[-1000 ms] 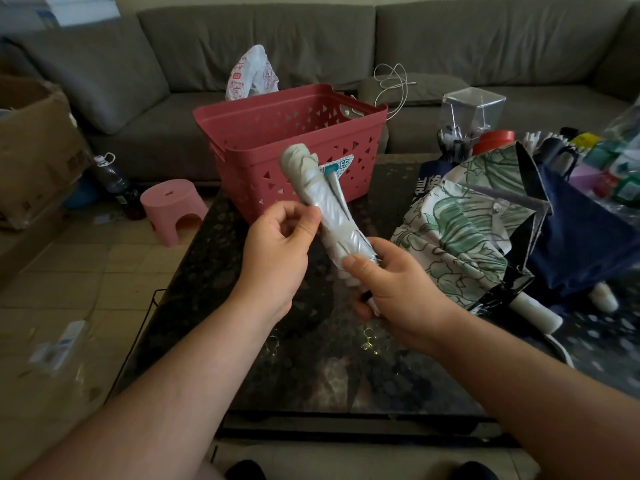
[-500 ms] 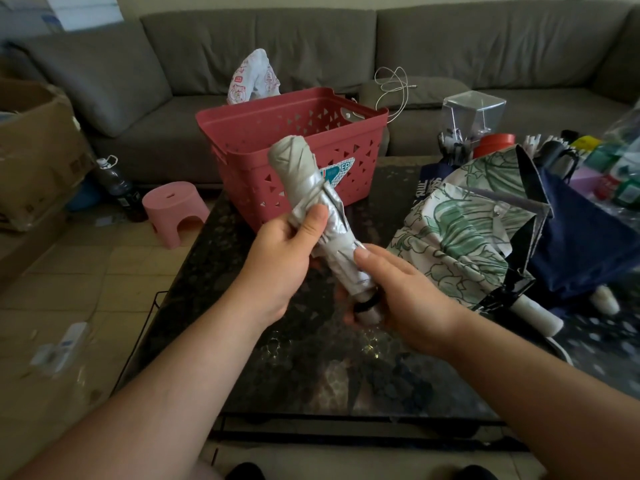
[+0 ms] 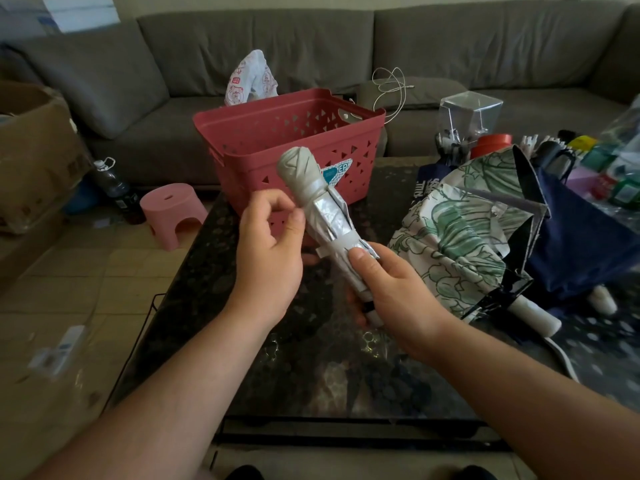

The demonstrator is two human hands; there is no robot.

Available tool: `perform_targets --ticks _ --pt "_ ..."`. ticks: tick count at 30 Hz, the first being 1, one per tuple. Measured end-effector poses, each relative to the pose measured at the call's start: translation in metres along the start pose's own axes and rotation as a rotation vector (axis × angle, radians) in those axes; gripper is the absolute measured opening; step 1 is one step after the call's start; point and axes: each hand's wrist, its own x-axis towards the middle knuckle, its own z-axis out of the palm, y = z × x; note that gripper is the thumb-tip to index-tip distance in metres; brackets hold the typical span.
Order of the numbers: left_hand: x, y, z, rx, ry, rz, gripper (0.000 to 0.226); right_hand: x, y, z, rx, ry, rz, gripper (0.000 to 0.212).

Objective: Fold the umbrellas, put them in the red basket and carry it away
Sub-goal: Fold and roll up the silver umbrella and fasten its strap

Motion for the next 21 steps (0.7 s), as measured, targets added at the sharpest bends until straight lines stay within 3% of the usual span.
perform_targets --ticks 6,10,14,21 --pt "-0.006 0.004 0.005 0.032 -0.066 -0.007 0.004 0.004 0.006 -0.002 -0.122 0.088 -0.063 0.036" --pt "-0.002 -0.002 0.005 0.067 0.004 -0.085 0.026 0.006 0.011 -0.003 -0.224 0.141 -0.125 0.038" --pt "-0.001 -0.001 0.006 0.029 -0.028 -0.146 0.043 0.008 0.015 -0.002 -0.234 0.160 -0.156 0.034" --pt "-0.005 0.004 0.008 -0.026 -0.083 -0.150 0.016 0.007 0.015 -0.006 -0.282 0.197 -0.156 0.037"
